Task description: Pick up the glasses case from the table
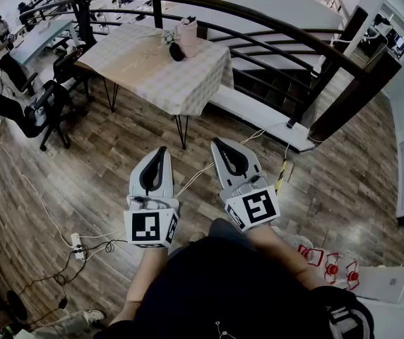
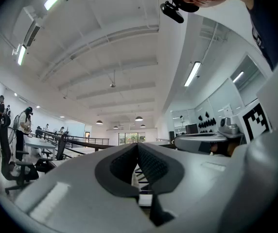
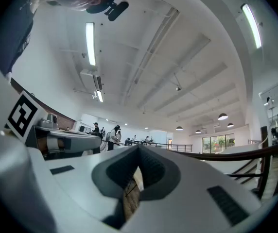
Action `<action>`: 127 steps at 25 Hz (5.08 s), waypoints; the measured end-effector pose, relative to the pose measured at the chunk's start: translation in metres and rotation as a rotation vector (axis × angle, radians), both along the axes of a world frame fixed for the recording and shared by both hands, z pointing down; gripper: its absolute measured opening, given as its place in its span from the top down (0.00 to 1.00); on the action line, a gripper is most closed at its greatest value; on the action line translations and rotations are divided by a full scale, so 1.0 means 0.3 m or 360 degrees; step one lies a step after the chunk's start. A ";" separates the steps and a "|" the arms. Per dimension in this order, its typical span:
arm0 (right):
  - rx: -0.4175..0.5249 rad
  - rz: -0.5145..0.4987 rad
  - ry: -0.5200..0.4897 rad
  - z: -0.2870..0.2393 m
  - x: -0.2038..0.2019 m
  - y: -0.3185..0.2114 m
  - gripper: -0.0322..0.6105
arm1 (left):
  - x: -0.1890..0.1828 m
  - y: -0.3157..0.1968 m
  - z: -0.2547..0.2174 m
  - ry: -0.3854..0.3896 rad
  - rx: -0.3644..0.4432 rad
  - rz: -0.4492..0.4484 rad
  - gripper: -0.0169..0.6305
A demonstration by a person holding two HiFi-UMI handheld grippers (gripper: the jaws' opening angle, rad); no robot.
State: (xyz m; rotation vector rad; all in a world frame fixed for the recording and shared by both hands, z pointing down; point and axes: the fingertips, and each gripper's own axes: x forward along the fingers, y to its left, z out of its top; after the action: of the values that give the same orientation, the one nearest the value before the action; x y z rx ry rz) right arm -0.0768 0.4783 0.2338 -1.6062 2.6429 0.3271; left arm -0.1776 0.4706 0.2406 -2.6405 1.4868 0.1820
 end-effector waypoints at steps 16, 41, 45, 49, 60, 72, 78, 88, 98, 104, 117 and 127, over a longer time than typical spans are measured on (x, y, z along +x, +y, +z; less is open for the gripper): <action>-0.0074 -0.0062 -0.0102 0.097 0.091 -0.270 0.93 | 0.112 -0.267 0.089 -0.0051 -0.0090 0.0027 0.88; -0.0052 -0.0275 -0.0113 0.078 0.327 -1.045 0.93 | 0.348 -0.958 0.108 -0.0073 -0.0154 -0.0210 0.72; -0.0054 -0.0276 -0.0104 0.084 0.344 -1.080 0.93 | 0.352 -1.002 0.114 -0.0070 -0.0156 -0.0225 0.72; -0.0048 -0.0273 -0.0107 0.082 0.373 -1.113 0.93 | 0.375 -1.036 0.108 -0.0074 -0.0151 -0.0233 0.72; -0.0084 -0.0266 -0.0147 0.104 0.395 -1.170 0.93 | 0.393 -1.112 0.117 -0.0124 -0.0176 -0.0236 0.72; -0.0079 -0.0190 -0.0097 0.135 0.432 -1.339 0.93 | 0.434 -1.339 0.158 -0.0068 -0.0193 -0.0180 0.72; -0.0079 -0.0173 -0.0087 0.163 0.425 -1.534 0.93 | 0.430 -1.539 0.192 -0.0067 -0.0218 -0.0158 0.72; -0.0179 -0.0194 -0.0040 0.268 0.377 -1.906 0.93 | 0.394 -1.905 0.276 -0.0095 -0.0290 -0.0175 0.72; -0.0302 -0.0198 0.0015 0.405 0.316 -2.151 0.93 | 0.362 -2.146 0.416 -0.0089 -0.0422 -0.0136 0.72; -0.0338 -0.0192 0.0042 0.470 0.281 -2.243 0.93 | 0.344 -2.244 0.499 -0.0074 -0.0502 -0.0103 0.72; -0.0413 -0.0229 0.0072 0.576 0.234 -2.251 0.93 | 0.335 -2.260 0.618 -0.0085 -0.0678 -0.0098 0.72; -0.0532 -0.0300 0.0093 0.700 0.250 -2.276 0.93 | 0.370 -2.315 0.767 -0.0174 -0.0730 -0.0109 0.69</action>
State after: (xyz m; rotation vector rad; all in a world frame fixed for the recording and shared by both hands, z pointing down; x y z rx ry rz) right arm -0.0018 -0.2045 0.4439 -1.4186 2.9918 -0.0811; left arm -0.0667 -0.2240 0.4708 -2.8660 1.7529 -0.3461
